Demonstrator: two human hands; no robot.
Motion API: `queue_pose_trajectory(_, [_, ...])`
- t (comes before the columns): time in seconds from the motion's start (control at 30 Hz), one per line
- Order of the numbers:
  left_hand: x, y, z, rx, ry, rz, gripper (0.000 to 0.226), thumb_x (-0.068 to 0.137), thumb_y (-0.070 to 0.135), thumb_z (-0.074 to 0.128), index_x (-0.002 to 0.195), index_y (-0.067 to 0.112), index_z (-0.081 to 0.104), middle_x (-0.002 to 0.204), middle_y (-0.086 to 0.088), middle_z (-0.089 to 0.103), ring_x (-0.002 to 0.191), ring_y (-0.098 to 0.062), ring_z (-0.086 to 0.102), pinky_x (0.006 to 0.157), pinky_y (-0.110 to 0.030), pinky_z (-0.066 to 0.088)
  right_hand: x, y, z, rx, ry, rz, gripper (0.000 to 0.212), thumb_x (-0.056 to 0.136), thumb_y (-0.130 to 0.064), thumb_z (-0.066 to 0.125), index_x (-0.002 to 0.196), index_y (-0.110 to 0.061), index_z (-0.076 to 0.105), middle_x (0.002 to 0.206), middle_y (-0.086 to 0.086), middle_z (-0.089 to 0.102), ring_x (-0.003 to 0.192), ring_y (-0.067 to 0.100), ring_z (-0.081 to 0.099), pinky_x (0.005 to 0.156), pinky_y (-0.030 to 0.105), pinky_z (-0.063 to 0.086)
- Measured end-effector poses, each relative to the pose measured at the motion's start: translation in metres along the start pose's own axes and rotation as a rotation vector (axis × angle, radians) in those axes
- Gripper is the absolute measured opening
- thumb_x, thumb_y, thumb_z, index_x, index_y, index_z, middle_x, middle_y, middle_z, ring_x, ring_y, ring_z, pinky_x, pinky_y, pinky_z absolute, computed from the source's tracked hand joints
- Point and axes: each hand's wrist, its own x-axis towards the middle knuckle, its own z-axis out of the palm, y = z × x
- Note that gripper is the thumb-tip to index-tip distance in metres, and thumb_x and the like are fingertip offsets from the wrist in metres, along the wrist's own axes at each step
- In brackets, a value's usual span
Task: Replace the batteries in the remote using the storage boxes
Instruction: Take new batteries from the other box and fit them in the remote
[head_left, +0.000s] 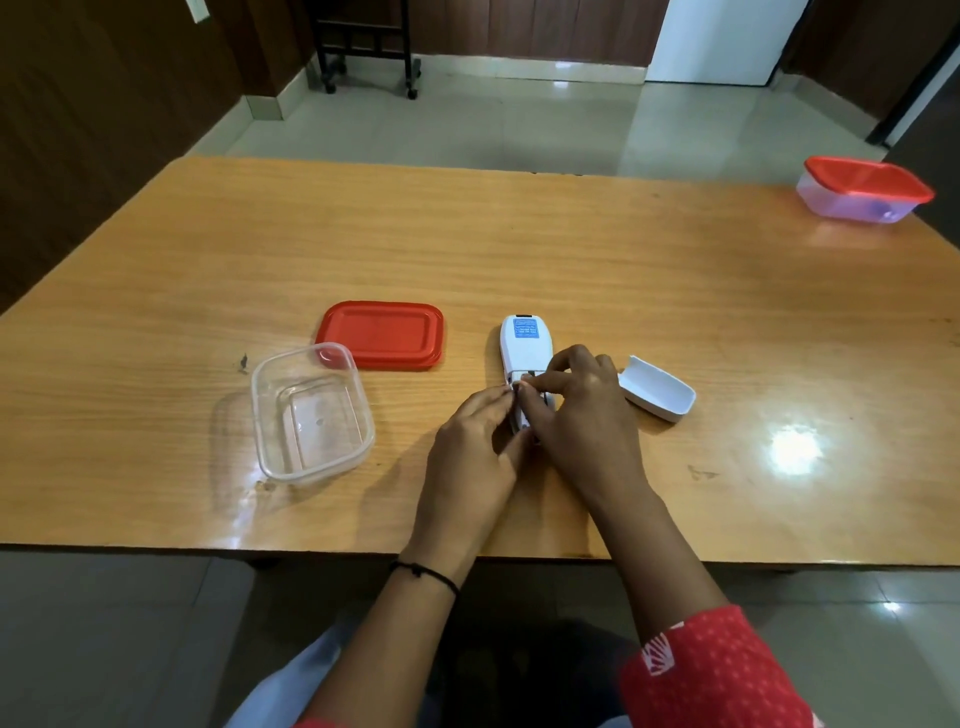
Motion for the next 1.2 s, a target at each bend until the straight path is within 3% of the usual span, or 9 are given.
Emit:
queue_pose_trajectory(0.33, [-0.002, 0.003, -0.004, -0.038, -0.036, 0.011, 0.036, 0.088, 0.015, 0.06, 0.124, 0.014, 0.061, 0.126, 0.001, 0.062, 0.115, -0.007, 0.057, 0.096, -0.018, 0.044, -0.012, -0.013, -0.004, -0.181, -0.019, -0.007, 0.053, 0.09, -0.045, 0.029, 0.083, -0.021, 0.075, 0.091, 0.002, 0.057, 0.089, 0.025, 0.047, 0.073, 0.041, 0.043])
queue_pose_trajectory(0.47, [-0.001, 0.003, -0.006, 0.008, -0.057, -0.022, 0.041, 0.088, 0.015, 0.062, 0.128, 0.012, 0.058, 0.133, -0.001, 0.058, 0.121, -0.008, 0.053, 0.101, -0.016, 0.038, -0.012, -0.009, -0.01, -0.107, -0.081, 0.1, 0.043, 0.095, -0.039, 0.035, 0.097, -0.017, 0.073, 0.095, 0.001, 0.052, 0.095, 0.023, 0.043, 0.08, 0.039, 0.039])
queue_pose_trajectory(0.57, [-0.001, 0.006, -0.005, 0.001, -0.052, -0.054, 0.043, 0.086, 0.013, 0.064, 0.129, 0.011, 0.057, 0.134, -0.003, 0.057, 0.123, -0.011, 0.053, 0.105, -0.023, 0.04, -0.023, -0.003, -0.015, -0.007, -0.126, 0.131, 0.034, 0.096, -0.035, 0.038, 0.118, -0.029, 0.064, 0.098, 0.0, 0.046, 0.1, 0.022, 0.041, 0.084, 0.039, 0.038])
queue_pose_trajectory(0.63, [-0.001, 0.007, -0.004, 0.0, -0.039, -0.063, 0.042, 0.086, 0.013, 0.065, 0.127, 0.011, 0.058, 0.133, -0.002, 0.058, 0.122, -0.01, 0.053, 0.103, -0.018, 0.038, -0.03, -0.001, -0.013, 0.001, -0.168, 0.08, 0.034, 0.097, -0.035, 0.037, 0.127, -0.036, 0.055, 0.105, 0.0, 0.046, 0.105, 0.022, 0.04, 0.088, 0.039, 0.038])
queue_pose_trajectory(0.8, [0.001, 0.006, -0.008, 0.031, -0.06, -0.066, 0.045, 0.084, 0.02, 0.068, 0.128, 0.014, 0.059, 0.132, 0.001, 0.058, 0.118, -0.005, 0.052, 0.098, -0.012, 0.035, -0.018, 0.009, -0.023, 0.107, 0.198, 0.066, 0.028, 0.092, -0.026, 0.052, 0.117, -0.024, 0.065, 0.114, 0.006, 0.053, 0.106, 0.025, 0.044, 0.089, 0.039, 0.039])
queue_pose_trajectory(0.87, [0.001, 0.007, -0.009, 0.031, -0.056, -0.059, 0.044, 0.084, 0.021, 0.068, 0.127, 0.014, 0.059, 0.132, 0.003, 0.058, 0.116, -0.003, 0.052, 0.097, -0.012, 0.036, -0.011, 0.024, -0.029, -0.027, 0.267, 0.182, 0.035, 0.089, -0.024, 0.057, 0.124, -0.023, 0.059, 0.122, 0.008, 0.053, 0.115, 0.028, 0.041, 0.091, 0.041, 0.035])
queue_pose_trajectory(1.0, [0.002, 0.006, -0.012, -0.022, -0.051, -0.058, 0.039, 0.088, 0.023, 0.063, 0.126, 0.018, 0.06, 0.128, 0.008, 0.06, 0.113, 0.001, 0.054, 0.09, -0.001, 0.036, -0.007, 0.057, -0.033, -0.151, 0.106, 0.479, 0.053, 0.092, -0.037, 0.05, 0.141, -0.02, 0.037, 0.14, 0.01, 0.042, 0.133, 0.029, 0.024, 0.106, 0.047, 0.019])
queue_pose_trajectory(1.1, [0.003, 0.006, -0.012, -0.069, -0.045, -0.089, 0.036, 0.089, 0.021, 0.062, 0.125, 0.019, 0.061, 0.127, 0.009, 0.061, 0.114, 0.001, 0.055, 0.09, -0.002, 0.038, -0.005, 0.068, -0.035, -0.136, 0.081, 0.49, 0.053, 0.091, -0.036, 0.054, 0.139, -0.018, 0.04, 0.133, 0.009, 0.051, 0.128, 0.03, 0.032, 0.105, 0.046, 0.019])
queue_pose_trajectory(1.2, [0.004, 0.007, -0.011, -0.119, -0.038, -0.117, 0.036, 0.091, 0.017, 0.059, 0.127, 0.019, 0.059, 0.129, 0.009, 0.06, 0.116, 0.002, 0.053, 0.092, 0.0, 0.037, -0.005, 0.066, -0.033, -0.063, 0.142, 0.399, 0.041, 0.087, -0.019, 0.062, 0.127, -0.018, 0.054, 0.111, 0.005, 0.061, 0.105, 0.028, 0.052, 0.091, 0.042, 0.036])
